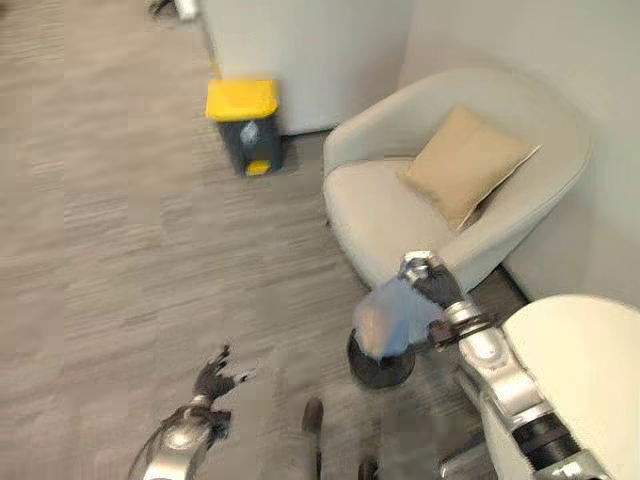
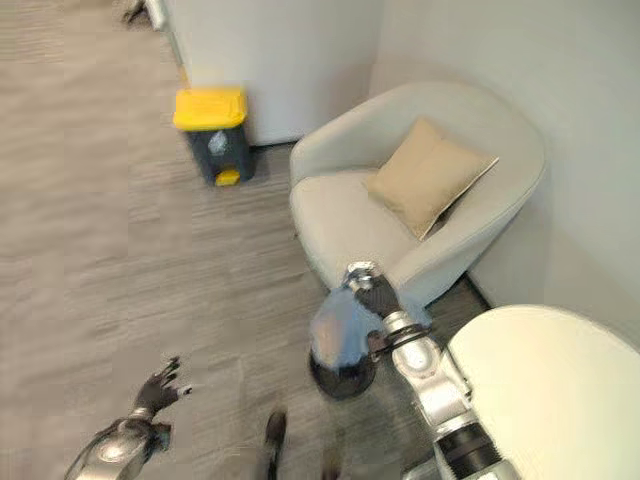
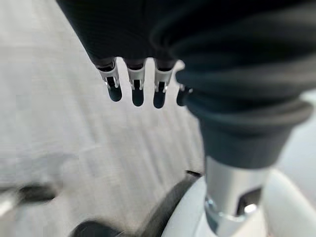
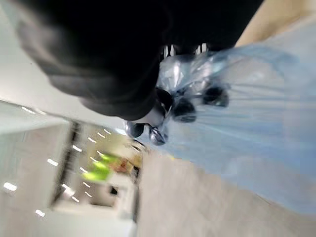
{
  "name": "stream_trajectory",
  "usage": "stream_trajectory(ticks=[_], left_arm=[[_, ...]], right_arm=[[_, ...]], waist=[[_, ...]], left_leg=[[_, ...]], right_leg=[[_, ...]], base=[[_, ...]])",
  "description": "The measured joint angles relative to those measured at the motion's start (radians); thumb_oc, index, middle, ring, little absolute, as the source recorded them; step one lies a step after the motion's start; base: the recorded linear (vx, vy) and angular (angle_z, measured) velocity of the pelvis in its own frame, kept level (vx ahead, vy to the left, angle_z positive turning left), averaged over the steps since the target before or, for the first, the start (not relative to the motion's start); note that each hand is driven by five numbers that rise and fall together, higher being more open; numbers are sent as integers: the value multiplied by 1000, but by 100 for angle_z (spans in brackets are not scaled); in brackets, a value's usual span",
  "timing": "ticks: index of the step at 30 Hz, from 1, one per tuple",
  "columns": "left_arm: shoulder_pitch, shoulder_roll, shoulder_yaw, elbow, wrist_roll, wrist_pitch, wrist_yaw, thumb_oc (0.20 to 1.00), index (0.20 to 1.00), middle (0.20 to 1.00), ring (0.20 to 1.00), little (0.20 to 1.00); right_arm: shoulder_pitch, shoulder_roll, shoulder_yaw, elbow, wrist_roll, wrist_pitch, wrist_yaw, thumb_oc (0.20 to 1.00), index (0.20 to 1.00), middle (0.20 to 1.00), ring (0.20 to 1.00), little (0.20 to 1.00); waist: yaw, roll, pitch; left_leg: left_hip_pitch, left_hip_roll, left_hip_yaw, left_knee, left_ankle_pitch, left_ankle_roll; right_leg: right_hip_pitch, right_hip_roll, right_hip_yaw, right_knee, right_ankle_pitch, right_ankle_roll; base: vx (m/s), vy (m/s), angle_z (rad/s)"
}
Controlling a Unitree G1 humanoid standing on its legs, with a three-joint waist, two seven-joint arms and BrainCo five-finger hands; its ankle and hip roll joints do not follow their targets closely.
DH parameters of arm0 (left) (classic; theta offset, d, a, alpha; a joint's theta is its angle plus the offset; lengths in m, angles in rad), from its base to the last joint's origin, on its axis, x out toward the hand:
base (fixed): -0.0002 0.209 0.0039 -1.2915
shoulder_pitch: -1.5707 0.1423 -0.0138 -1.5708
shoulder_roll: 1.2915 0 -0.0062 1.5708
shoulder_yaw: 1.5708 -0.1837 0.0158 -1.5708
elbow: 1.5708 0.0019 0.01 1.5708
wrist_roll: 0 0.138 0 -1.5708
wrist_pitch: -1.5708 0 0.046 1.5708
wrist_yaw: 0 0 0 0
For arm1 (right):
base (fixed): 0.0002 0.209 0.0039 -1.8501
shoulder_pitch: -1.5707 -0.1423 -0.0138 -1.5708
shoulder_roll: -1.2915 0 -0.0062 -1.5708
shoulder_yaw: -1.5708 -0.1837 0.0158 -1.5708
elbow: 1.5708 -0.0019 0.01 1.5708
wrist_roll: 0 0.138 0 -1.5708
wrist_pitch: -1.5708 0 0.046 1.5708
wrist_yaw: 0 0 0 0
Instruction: Gather garbage on tea table into small bin, then transfer packed bag to large trash can.
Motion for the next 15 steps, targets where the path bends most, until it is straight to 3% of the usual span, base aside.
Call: stream_trajectory(ticks=[1,2,4,5,8,11,14,15], left_arm=[[-2,-6,-11,0,0,2,0,1000,1000,1000,1000,1000],[-27,-4,-23,-2,0,2,0,1000,1000,1000,1000,1000],[-49,-2,-24,-11,2,2,-5,1000,1000,1000,1000,1000],[-61,-6,-24,-26,2,-1,-10,1000,1000,1000,1000,1000],[-81,-7,-25,-56,2,-4,-19,1000,1000,1000,1000,1000],[-104,-10,-37,-86,12,-8,-31,1000,1000,1000,1000,1000],[-106,8,-66,-139,47,-7,-40,1000,1000,1000,1000,1000],[-97,10,-69,-163,54,-7,-43,1000,1000,1000,1000,1000]], right_arm=[[4,-19,-1,9,0,0,-2,200,200,200,200,200],[2,-30,-1,15,0,6,-7,200,200,200,200,200],[-5,-34,0,-4,0,14,-6,200,200,200,200,200],[-21,-34,-2,-43,0,12,-6,200,200,200,200,200],[-46,-37,-6,-73,0,11,-5,200,200,200,200,200],[-43,-36,-6,-71,1,11,-3,200,200,200,200,200],[-37,-24,-7,-69,1,12,3,200,200,200,200,200],[-37,-23,-4,-68,1,12,6,200,200,200,200,200]], waist=[[-13,17,18],[-30,-12,42],[-37,-50,47],[-68,-65,49],[-110,-67,50],[-133,-63,50],[-133,-75,45],[-127,-78,43]], left_leg=[[-18,13,10,0,-32,-23],[-66,16,87,51,-36,9],[-80,3,112,202,-40,22],[-3,-9,99,264,-47,22],[126,8,89,279,-81,22],[260,25,106,105,-85,24],[306,-13,107,-2,-56,97],[307,-26,110,-1,-53,103]], right_leg=[[-6,0,-31,-4,24,-15],[-40,-43,-91,-32,66,-42],[-42,-83,-120,-109,135,-56],[-23,-105,-125,-169,156,-41],[-21,-126,-159,-209,187,-16],[-25,-121,-175,-228,221,32],[-33,-136,-160,-257,264,83],[-32,-148,-144,-263,273,91]], base=[[-348,-51,98],[-245,-34,112],[-137,-13,80],[-82,19,60],[-3,81,52],[25,113,48],[14,123,14],[-4,99,-6]])
